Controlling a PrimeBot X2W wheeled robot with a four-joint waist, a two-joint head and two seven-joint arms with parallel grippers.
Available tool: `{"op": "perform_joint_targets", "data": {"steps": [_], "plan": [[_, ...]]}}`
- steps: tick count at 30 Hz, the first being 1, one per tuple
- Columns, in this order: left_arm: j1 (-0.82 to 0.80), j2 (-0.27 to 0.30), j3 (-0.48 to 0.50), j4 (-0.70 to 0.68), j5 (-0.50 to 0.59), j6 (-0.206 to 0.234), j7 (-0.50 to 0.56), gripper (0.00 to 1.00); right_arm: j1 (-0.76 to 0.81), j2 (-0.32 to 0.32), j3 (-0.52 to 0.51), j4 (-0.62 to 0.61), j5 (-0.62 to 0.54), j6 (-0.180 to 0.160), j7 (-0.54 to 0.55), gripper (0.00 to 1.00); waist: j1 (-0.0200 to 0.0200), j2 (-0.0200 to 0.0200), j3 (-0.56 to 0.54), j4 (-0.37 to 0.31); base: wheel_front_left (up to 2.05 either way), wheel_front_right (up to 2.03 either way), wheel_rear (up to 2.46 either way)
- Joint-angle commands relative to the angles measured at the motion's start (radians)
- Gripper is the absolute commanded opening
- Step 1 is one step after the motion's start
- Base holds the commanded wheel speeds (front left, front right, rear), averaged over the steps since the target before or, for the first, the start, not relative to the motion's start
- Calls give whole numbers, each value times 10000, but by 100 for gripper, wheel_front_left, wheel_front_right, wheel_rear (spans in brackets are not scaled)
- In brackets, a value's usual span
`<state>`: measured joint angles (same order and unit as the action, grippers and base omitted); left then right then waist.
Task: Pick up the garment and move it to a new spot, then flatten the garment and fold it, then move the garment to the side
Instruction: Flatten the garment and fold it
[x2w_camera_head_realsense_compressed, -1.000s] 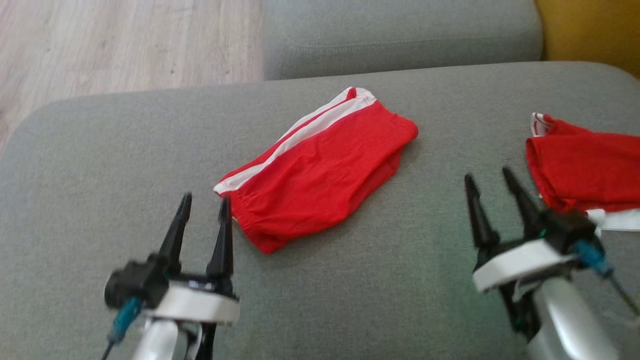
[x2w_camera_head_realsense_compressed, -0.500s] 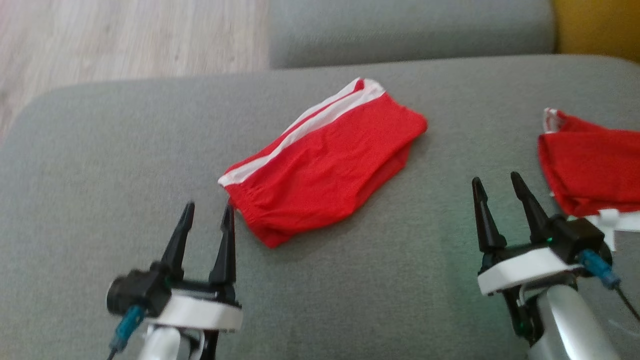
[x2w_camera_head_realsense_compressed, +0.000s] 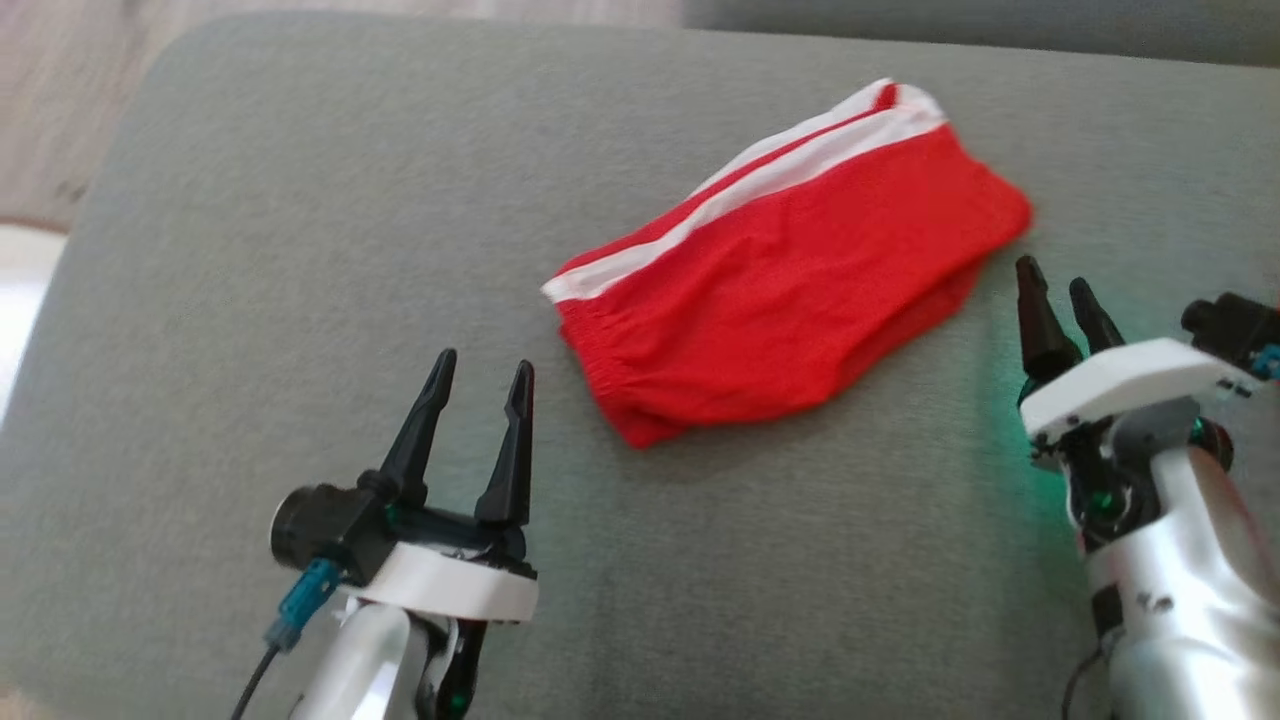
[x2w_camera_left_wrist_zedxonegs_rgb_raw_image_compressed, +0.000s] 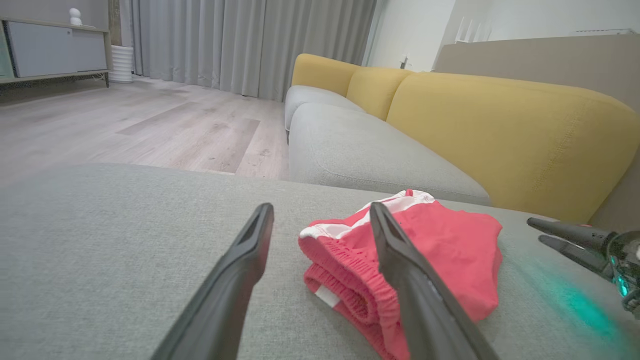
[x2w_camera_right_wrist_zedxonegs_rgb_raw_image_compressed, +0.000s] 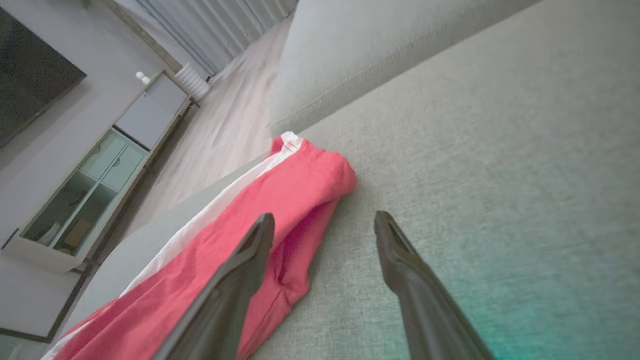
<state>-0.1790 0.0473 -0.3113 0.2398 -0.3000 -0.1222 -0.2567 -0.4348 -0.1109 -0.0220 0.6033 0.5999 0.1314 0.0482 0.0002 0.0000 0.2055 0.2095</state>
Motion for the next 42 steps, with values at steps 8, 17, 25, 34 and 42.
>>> {"op": "perform_joint_targets", "data": {"steps": [8,17,25,34,42], "plan": [[-522,30,-124,-239,-224,158,-51,100,-1696,160,-926,1498,1153,-7,1338,100,-2,0,566,1040,0,0,0],[-750,30,-812,-146,-546,324,-51,100,-3031,-181,-1405,3748,803,-7,2510,100,-2,0,1002,1528,0,0,0],[-1100,30,-1116,-316,-661,475,-51,100,-3914,-313,-1199,4764,181,-7,2813,100,-2,0,1290,1849,0,0,0],[-999,30,-1095,-375,-1129,625,-51,100,-4202,-223,-1059,4720,369,-7,2337,0,-2,0,1276,1813,0,0,0],[-922,30,-932,-271,-930,540,-51,100,-3631,-176,-1067,3662,1493,-7,1317,0,-2,0,880,1389,0,0,0]]}}
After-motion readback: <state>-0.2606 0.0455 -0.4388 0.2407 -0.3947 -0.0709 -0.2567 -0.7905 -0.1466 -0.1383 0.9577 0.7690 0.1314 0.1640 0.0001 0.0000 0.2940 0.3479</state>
